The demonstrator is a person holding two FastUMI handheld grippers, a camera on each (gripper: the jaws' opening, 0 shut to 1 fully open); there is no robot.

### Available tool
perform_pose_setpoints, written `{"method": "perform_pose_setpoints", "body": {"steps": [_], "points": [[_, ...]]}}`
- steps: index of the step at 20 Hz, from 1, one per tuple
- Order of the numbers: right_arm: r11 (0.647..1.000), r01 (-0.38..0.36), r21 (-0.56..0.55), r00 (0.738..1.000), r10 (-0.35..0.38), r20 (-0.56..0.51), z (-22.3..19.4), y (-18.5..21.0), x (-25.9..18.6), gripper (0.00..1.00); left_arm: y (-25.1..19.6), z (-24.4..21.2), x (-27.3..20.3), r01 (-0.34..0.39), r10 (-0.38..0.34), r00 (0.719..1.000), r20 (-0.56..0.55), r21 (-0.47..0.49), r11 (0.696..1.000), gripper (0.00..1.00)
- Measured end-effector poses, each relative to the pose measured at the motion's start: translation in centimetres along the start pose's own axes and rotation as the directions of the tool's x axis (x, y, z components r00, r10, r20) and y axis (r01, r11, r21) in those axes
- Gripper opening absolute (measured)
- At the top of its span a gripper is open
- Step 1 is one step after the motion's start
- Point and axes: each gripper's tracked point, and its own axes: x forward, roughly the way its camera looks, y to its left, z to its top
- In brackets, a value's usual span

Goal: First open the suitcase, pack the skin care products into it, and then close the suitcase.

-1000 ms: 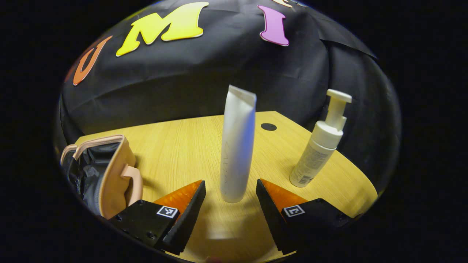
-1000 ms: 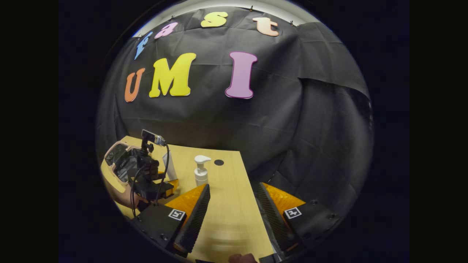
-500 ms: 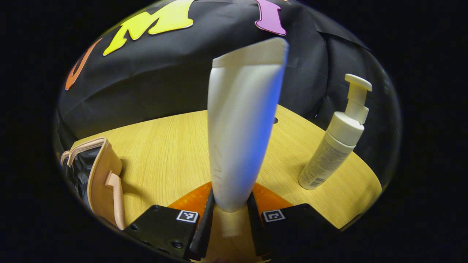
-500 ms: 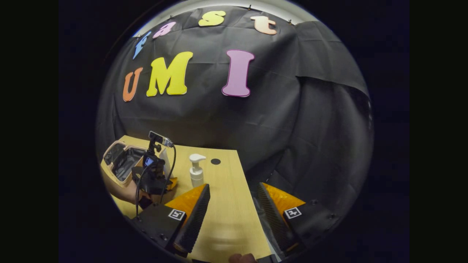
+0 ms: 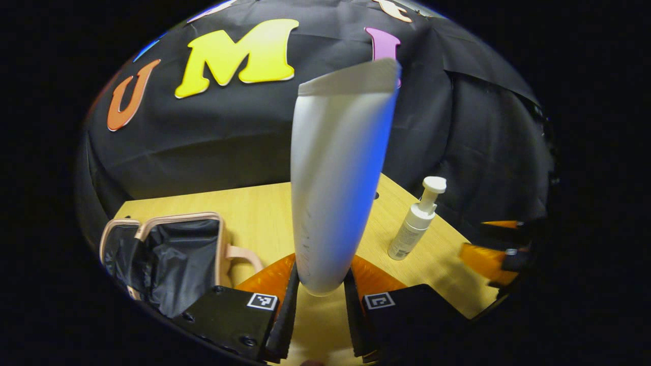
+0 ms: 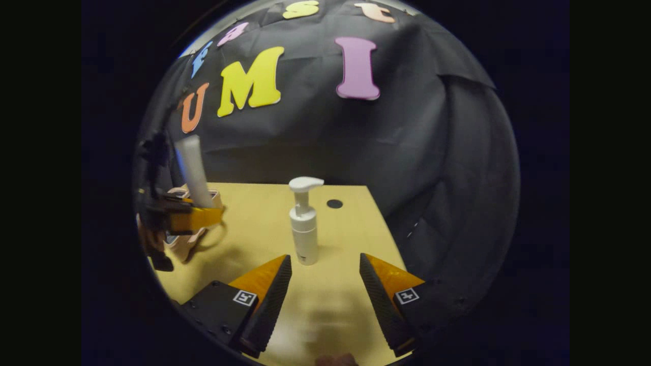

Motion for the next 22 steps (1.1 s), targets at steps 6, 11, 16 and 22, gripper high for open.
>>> {"method": "perform_pose_setpoints", "body": {"steps": [6,11,16,22], "points": [[0.998,-0.028,-0.055,1.0,0.029,0.001,-0.4,1.7,7.9,0.8,3.9,-0.2,-7.2,-0.084,0.082,0.996,-0.025,-0.106,0.991,0.48],[0.998,-0.028,-0.059,0.999,0.025,-0.043,-1.5,2.3,12.0,0.79,8.7,-0.4,-10.7,-0.188,0.186,0.982,-0.034,-0.137,0.972,0.48],[0.999,0.0,-0.04,0.998,-0.003,-0.061,-1.6,2.4,14.4,0.58,11.2,-0.8,-12.9,-0.249,0.245,0.969,-0.046,-0.145,0.958,0.47],[1.0,-0.003,-0.021,0.994,0.001,-0.112,-0.9,3.5,11.8,0.45,14.2,-1.4,-12.8,-0.2,0.193,0.98,-0.058,-0.182,0.963,0.48]]}}
